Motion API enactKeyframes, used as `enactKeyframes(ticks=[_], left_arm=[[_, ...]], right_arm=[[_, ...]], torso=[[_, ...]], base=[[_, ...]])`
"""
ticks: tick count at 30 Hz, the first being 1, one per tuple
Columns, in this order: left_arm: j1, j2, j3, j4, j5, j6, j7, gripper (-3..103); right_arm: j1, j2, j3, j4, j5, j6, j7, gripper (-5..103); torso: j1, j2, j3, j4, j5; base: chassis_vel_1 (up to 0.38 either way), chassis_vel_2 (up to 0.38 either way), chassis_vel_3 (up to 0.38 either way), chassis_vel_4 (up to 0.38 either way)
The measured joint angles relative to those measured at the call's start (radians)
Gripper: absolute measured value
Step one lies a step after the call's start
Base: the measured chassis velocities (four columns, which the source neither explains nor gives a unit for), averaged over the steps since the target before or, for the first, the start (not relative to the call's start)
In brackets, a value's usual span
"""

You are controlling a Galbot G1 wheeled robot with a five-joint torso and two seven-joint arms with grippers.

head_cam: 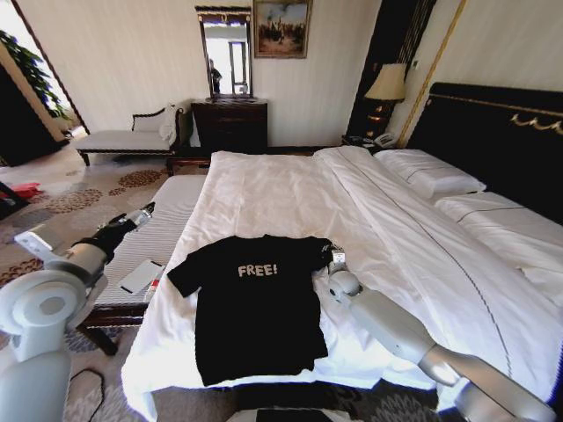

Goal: Fold the clothes on the bed.

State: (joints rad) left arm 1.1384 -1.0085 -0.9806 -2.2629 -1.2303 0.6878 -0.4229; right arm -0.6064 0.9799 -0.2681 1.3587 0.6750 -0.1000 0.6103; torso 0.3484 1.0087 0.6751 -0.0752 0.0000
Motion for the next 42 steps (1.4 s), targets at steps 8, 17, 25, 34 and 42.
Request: enactKeyframes(ticks=[8, 17, 25, 34, 42], left_arm=[[-0.001, -0.006, 0.007, -0.001, 0.002, 0.000, 0.000, 100], [0.002, -0.011, 0.008, -0.005, 0.005, 0.000, -0.001, 100], [0.019, -0.011, -0.008, -0.019, 0.005, 0.000, -0.001, 100], [0.040, -0.010, -0.037, -0.024, 0.000, 0.000, 0.000, 100], [0.028, -0.010, -0.027, -0.014, -0.002, 0.000, 0.001, 100]], right_arm=[[-0.017, -0.008, 0.049, 0.041, 0.030, 0.005, 0.006, 27], [-0.076, -0.053, 0.102, 0.178, 0.203, 0.000, -0.018, 60], [-0.136, -0.051, 0.110, 0.288, 0.486, -0.066, 0.020, 87], [-0.151, -0.024, 0.125, 0.262, 0.539, -0.074, 0.054, 100], [-0.155, -0.016, 0.180, 0.257, 0.617, -0.065, 0.112, 100]], torso=[[0.000, 0.000, 0.000, -0.0001, 0.0000], [0.000, 0.000, 0.000, -0.0002, -0.0001], [0.000, 0.000, 0.000, 0.0000, -0.0001], [0.000, 0.000, 0.000, 0.0000, 0.0000], [0.000, 0.000, 0.000, -0.0002, 0.0000]], base=[[0.000, 0.000, 0.000, 0.000], [0.000, 0.000, 0.000, 0.000], [0.000, 0.000, 0.000, 0.000], [0.000, 0.000, 0.000, 0.000], [0.000, 0.000, 0.000, 0.000]])
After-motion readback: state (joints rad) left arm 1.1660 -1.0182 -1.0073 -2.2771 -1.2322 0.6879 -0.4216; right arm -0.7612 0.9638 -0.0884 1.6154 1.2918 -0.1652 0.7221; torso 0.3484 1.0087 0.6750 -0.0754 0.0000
